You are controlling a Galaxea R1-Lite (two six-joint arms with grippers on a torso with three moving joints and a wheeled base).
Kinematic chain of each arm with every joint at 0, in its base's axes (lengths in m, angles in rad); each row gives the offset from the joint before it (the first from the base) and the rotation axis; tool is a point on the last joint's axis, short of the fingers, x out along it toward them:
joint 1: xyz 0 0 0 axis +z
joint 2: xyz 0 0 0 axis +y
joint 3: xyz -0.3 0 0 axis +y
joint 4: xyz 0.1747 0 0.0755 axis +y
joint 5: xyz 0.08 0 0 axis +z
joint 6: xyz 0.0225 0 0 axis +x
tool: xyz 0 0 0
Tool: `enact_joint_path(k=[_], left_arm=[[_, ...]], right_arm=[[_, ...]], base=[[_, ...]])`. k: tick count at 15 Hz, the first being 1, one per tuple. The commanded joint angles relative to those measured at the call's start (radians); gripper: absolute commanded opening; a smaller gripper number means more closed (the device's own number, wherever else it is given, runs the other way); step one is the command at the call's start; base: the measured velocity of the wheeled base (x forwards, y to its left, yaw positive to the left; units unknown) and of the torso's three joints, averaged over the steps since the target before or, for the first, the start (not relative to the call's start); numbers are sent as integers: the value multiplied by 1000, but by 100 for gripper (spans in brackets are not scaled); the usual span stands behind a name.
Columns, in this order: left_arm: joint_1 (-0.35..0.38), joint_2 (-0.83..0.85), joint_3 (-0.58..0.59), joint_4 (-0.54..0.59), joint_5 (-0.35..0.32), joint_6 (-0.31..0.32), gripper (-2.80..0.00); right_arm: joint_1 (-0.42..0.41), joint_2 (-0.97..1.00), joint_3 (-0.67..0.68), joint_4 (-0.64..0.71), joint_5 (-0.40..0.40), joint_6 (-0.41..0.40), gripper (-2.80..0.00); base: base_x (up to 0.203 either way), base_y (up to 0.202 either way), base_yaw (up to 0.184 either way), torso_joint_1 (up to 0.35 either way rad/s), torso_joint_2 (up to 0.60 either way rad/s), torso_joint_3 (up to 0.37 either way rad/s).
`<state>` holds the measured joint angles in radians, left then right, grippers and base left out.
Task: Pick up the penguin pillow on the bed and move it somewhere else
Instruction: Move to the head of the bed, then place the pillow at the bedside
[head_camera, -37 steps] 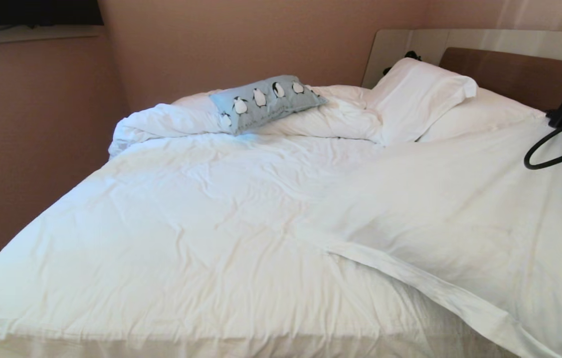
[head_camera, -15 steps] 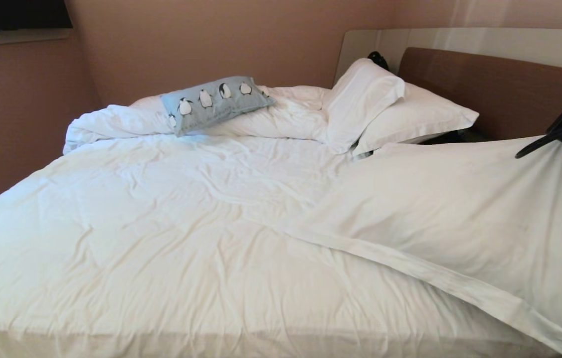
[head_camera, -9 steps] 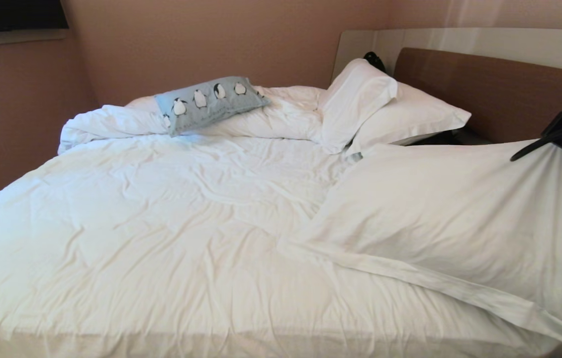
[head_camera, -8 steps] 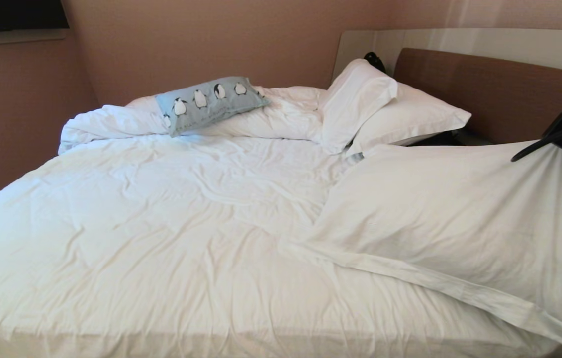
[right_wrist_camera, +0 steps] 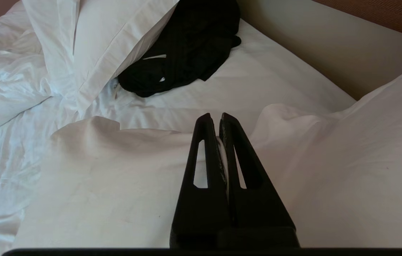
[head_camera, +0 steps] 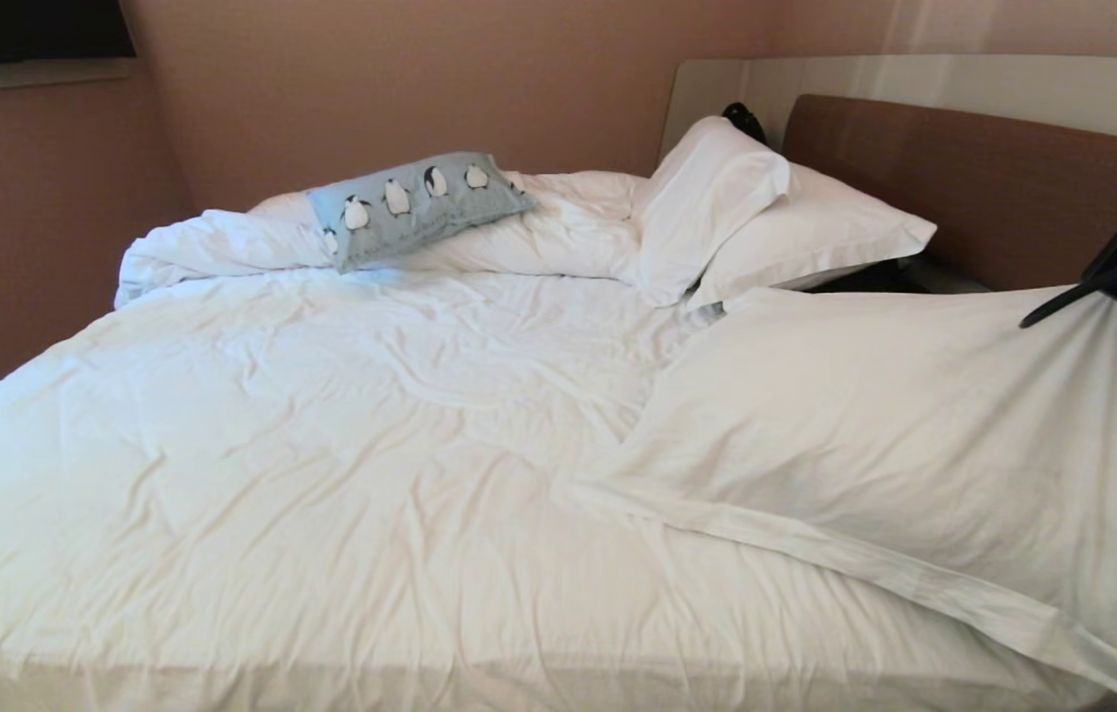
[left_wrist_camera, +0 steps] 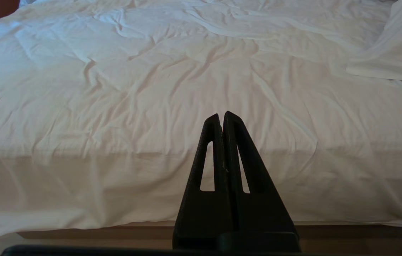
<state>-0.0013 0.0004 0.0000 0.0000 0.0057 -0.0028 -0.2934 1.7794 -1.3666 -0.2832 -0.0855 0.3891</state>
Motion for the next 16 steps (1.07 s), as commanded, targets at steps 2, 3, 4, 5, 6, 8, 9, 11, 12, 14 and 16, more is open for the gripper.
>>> enact_joint_path(k=[2, 3, 4, 5, 6, 8, 9, 11, 12, 14, 16], left_arm=[[0, 0, 0, 0, 0, 0, -280], [0, 0, 0, 0, 0, 0, -280], [0, 0, 0, 0, 0, 0, -280], [0, 0, 0, 0, 0, 0, -280], [0, 0, 0, 0, 0, 0, -280], [0, 0, 0, 0, 0, 0, -280], [0, 0, 0, 0, 0, 0, -280], [0, 0, 0, 0, 0, 0, -280], [0, 1, 0, 0, 0, 0, -280], [0, 1, 0, 0, 0, 0, -280], [0, 0, 0, 0, 0, 0, -280]], right_arm=[[2, -5, 16, 1, 8, -1, -280], [9, -3, 24, 3, 9, -7, -280], [13, -3, 31, 4, 9, -18, -280], [18, -2, 43, 3, 5, -44, -280], [22, -2, 48, 3, 1, -65, -280], [29, -9, 78, -1, 1, -93, -280], [30, -9, 82, 1, 1, -98, -38], [30, -14, 84, 1, 3, -102, 0], [32, -31, 88, 1, 4, -102, 0], [43, -66, 99, 1, 5, -104, 0], [58, -98, 116, 2, 7, -120, 0]], base=[[0, 0, 0, 0, 0, 0], [0, 0, 0, 0, 0, 0], [0, 0, 0, 0, 0, 0], [0, 0, 0, 0, 0, 0], [0, 0, 0, 0, 0, 0], [0, 0, 0, 0, 0, 0], [0, 0, 0, 0, 0, 0], [0, 0, 0, 0, 0, 0], [0, 0, 0, 0, 0, 0], [0, 0, 0, 0, 0, 0], [0, 0, 0, 0, 0, 0]])
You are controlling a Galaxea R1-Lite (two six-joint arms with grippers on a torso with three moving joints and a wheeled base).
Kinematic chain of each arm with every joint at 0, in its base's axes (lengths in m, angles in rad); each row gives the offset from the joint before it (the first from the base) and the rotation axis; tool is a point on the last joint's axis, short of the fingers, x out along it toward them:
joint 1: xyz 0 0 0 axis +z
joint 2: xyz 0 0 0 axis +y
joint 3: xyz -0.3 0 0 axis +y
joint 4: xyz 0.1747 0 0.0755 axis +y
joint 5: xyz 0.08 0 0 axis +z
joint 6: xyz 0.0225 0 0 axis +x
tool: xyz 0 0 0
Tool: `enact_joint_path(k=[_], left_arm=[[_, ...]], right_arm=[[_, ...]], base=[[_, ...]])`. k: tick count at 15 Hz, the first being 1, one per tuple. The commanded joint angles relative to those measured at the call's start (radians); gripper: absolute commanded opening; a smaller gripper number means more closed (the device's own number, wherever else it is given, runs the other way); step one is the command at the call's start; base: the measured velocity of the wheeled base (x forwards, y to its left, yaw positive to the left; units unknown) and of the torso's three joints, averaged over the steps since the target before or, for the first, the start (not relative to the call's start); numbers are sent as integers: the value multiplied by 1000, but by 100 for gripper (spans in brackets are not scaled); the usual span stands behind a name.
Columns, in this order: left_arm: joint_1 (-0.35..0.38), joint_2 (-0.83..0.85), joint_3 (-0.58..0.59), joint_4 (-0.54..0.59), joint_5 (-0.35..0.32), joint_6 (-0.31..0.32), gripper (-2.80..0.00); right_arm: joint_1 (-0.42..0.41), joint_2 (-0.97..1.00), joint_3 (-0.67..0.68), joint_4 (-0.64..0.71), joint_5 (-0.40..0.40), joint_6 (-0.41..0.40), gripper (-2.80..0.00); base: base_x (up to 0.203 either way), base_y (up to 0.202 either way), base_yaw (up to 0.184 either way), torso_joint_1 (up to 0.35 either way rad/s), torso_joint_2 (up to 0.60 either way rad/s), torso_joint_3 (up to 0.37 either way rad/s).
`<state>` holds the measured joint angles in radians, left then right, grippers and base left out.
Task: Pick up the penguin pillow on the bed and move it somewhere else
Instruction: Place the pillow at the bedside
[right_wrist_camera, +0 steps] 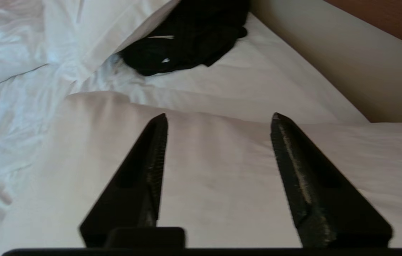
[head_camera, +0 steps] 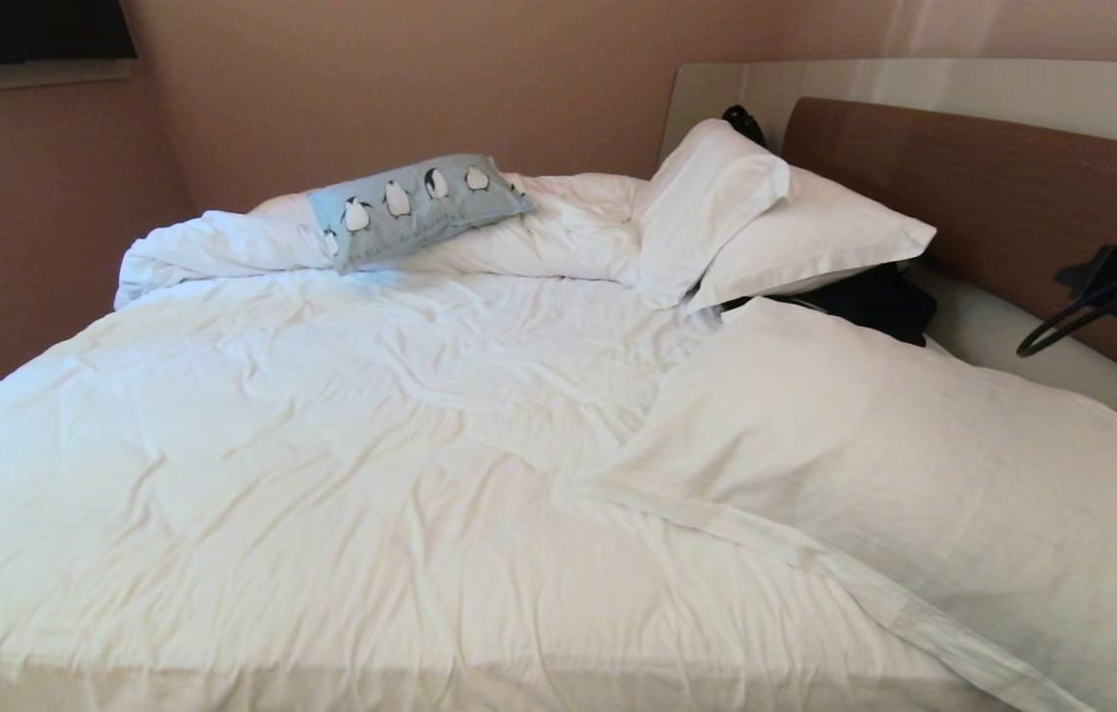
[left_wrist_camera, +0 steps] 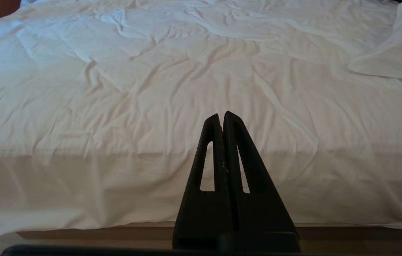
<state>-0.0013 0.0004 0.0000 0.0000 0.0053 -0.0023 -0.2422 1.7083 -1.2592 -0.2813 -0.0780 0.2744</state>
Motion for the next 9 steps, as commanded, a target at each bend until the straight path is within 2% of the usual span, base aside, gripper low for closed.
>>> enact_joint_path(k=[1, 4, 6, 9], left_arm=[[0, 0, 0, 0, 1, -1, -280], [0, 0, 0, 0, 1, -1, -280], [0, 0, 1, 0, 1, -1, -280], [0, 0, 1, 0, 1, -1, -280]], right_arm=[[23, -39, 23, 1, 2, -16, 0], [89, -42, 88, -3, 7, -84, 0], [164, -35, 134, -6, 20, -124, 0], [279, -2, 179, -7, 39, -137, 0]], base=[[0, 0, 0, 0, 0, 0], [0, 0, 0, 0, 0, 0], [0, 0, 0, 0, 0, 0], [0, 0, 0, 0, 0, 0]])
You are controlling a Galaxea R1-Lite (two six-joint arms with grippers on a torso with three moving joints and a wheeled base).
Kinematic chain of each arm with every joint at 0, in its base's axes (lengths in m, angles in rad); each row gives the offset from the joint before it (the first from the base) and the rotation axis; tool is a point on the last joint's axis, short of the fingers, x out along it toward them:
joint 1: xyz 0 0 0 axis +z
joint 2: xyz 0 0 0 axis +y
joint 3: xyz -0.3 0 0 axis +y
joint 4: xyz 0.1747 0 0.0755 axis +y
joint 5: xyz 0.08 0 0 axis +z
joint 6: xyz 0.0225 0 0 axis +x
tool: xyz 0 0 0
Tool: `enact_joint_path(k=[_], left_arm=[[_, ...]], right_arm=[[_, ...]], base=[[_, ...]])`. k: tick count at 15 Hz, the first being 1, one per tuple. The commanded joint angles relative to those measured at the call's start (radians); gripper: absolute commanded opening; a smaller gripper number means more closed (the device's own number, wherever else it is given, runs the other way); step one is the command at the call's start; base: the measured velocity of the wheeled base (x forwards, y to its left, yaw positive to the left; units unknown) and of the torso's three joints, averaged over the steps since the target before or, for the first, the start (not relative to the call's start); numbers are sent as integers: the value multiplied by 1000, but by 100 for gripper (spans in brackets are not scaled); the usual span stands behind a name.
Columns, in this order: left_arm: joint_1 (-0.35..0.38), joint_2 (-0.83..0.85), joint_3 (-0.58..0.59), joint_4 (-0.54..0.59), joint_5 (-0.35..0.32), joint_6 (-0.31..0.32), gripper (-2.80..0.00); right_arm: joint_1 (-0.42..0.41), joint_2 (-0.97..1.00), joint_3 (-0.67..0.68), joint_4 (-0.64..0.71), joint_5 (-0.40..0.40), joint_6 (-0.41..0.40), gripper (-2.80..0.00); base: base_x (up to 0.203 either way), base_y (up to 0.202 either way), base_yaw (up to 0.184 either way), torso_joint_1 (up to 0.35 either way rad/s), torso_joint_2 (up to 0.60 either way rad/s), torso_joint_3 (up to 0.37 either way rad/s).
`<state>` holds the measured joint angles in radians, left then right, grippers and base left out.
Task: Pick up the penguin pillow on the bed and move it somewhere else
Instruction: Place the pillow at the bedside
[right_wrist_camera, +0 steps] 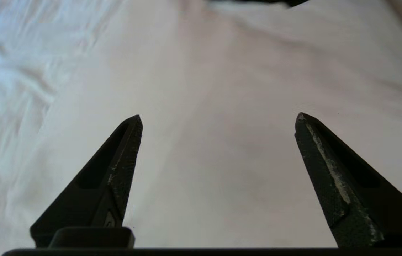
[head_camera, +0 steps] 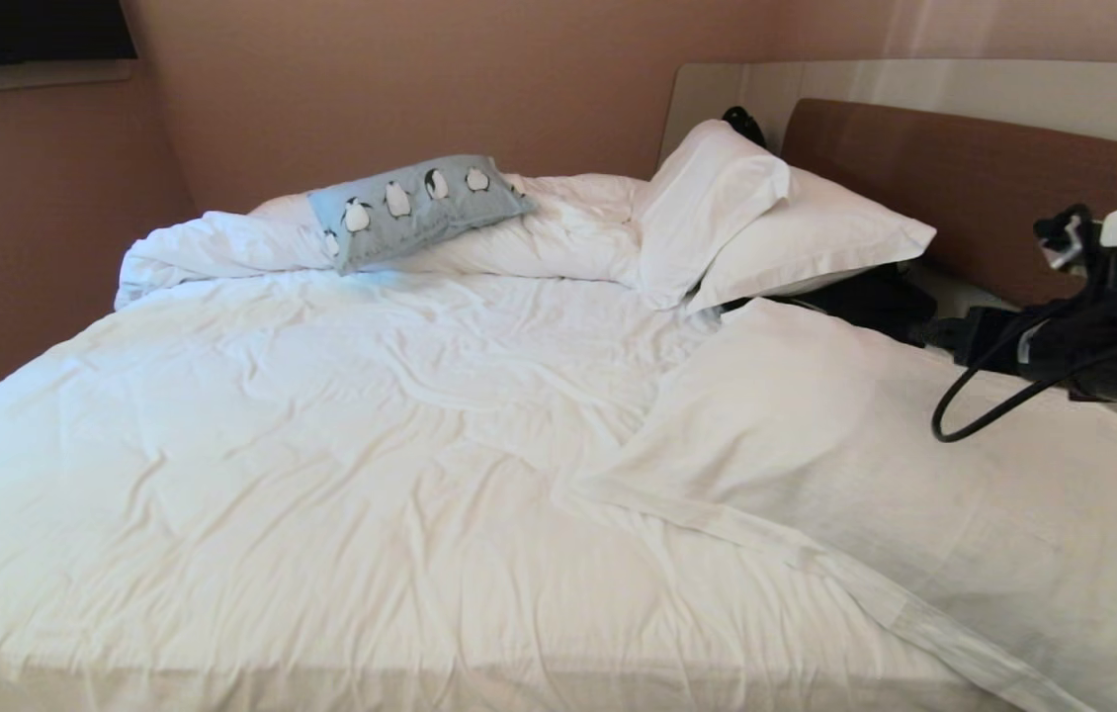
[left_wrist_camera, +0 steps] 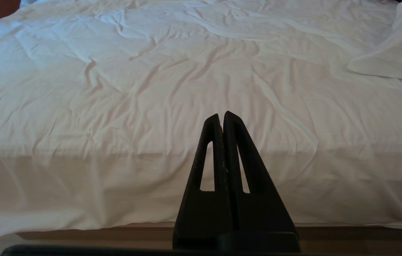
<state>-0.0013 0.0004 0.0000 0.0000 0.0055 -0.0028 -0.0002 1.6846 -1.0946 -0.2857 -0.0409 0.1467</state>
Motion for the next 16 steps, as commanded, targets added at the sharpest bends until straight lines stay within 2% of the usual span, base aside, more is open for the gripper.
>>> enact_joint_path(k=[1, 6, 7, 16], left_arm=[[0, 0, 0, 0, 1, 0, -280], [0, 0, 0, 0, 1, 0, -280], [0, 0, 0, 0, 1, 0, -280], [0, 0, 0, 0, 1, 0, -280]], right_arm=[[56, 32, 20, -3, 4, -10, 0], [108, 44, 29, 0, -8, -6, 0], [111, 41, 35, -1, -13, -6, -280], [129, -18, 41, -4, -36, -35, -280]], base=[[0, 0, 0, 0, 0, 0], [0, 0, 0, 0, 0, 0], [0, 0, 0, 0, 0, 0], [0, 0, 0, 0, 0, 0]])
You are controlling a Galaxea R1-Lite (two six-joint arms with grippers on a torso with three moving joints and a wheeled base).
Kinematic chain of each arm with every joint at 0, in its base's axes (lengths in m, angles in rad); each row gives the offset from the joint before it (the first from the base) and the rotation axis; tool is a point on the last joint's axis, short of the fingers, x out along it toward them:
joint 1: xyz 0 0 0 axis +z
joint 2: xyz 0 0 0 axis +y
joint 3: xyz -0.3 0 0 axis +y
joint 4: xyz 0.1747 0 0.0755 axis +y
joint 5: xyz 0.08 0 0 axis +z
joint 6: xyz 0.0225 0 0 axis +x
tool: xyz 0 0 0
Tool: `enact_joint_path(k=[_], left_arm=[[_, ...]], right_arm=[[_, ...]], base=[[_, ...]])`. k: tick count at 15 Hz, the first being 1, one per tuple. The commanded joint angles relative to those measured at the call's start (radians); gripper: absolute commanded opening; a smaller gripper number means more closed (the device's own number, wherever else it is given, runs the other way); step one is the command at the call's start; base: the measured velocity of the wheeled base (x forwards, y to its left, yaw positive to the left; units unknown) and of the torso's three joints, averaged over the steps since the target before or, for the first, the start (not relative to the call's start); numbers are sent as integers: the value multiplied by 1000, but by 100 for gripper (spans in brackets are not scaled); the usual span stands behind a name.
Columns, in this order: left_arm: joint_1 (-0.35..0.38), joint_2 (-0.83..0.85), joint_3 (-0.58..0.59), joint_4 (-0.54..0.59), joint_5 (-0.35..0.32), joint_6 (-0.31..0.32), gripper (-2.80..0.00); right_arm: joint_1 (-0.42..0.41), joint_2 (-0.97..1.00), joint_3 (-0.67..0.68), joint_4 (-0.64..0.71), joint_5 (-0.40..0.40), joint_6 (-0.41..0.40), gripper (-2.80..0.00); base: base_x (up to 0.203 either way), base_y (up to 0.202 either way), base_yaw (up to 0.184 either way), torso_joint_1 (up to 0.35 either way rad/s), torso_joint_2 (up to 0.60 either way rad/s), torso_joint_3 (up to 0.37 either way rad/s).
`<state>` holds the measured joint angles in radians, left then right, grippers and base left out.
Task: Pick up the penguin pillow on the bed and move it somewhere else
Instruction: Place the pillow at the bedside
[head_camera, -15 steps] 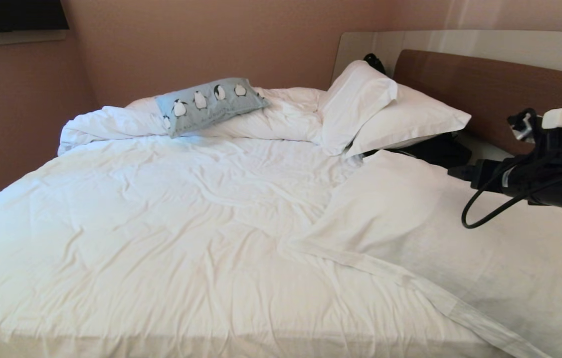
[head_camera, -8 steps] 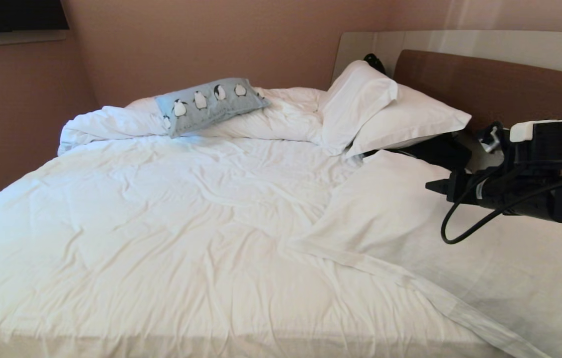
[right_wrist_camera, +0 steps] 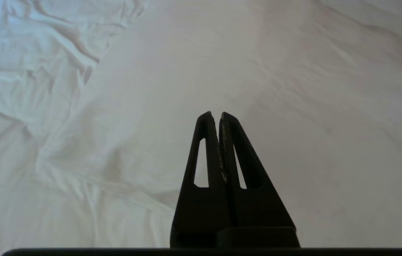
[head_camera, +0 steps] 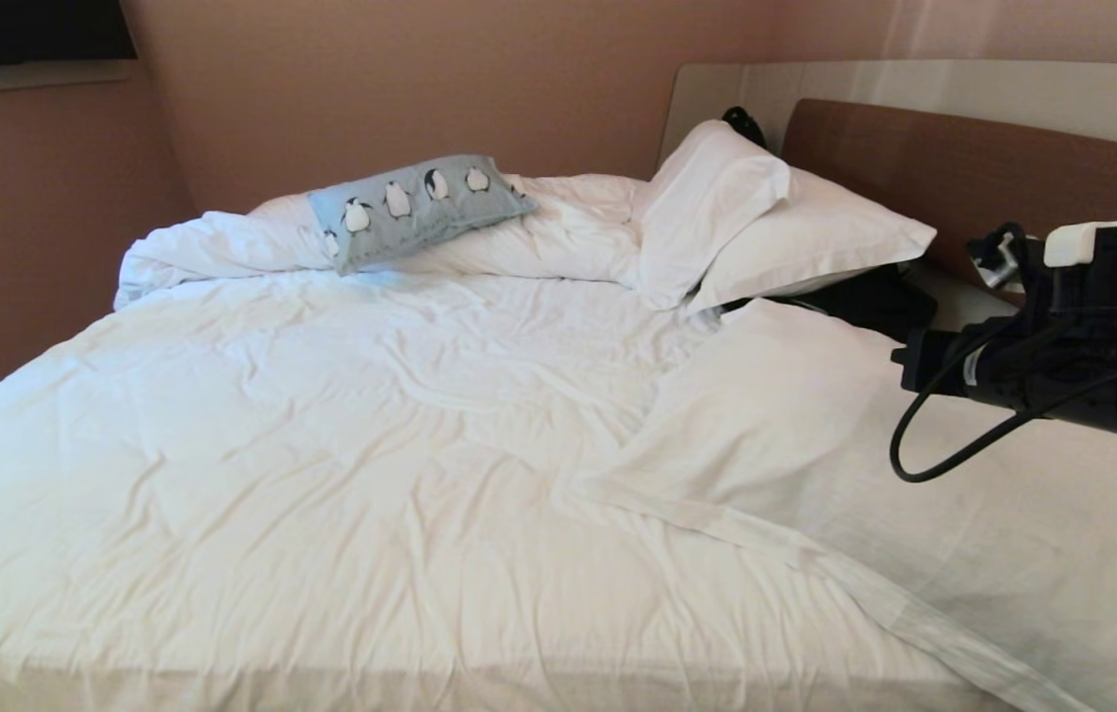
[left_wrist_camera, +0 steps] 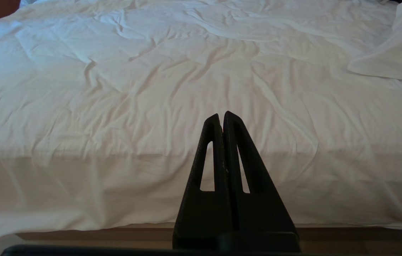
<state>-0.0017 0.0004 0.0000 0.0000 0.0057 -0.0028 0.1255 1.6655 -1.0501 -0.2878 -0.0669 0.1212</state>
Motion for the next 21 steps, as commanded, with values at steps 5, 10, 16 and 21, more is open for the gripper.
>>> enact_joint_path(k=[5, 10, 16, 21], left_arm=[[0, 1, 1, 0, 0, 0, -280], [0, 0, 0, 0, 0, 0, -280], [0, 0, 0, 0, 0, 0, -280], [0, 0, 0, 0, 0, 0, -280]], right_arm=[[3, -29, -45, -2, -27, -15, -280], [5, 115, -82, -60, -21, -328, -280], [53, 267, -11, -355, -17, -461, -280], [69, 294, -6, -430, -27, -468, -280]], base=[[0, 0, 0, 0, 0, 0], [0, 0, 0, 0, 0, 0], [0, 0, 0, 0, 0, 0], [0, 0, 0, 0, 0, 0]])
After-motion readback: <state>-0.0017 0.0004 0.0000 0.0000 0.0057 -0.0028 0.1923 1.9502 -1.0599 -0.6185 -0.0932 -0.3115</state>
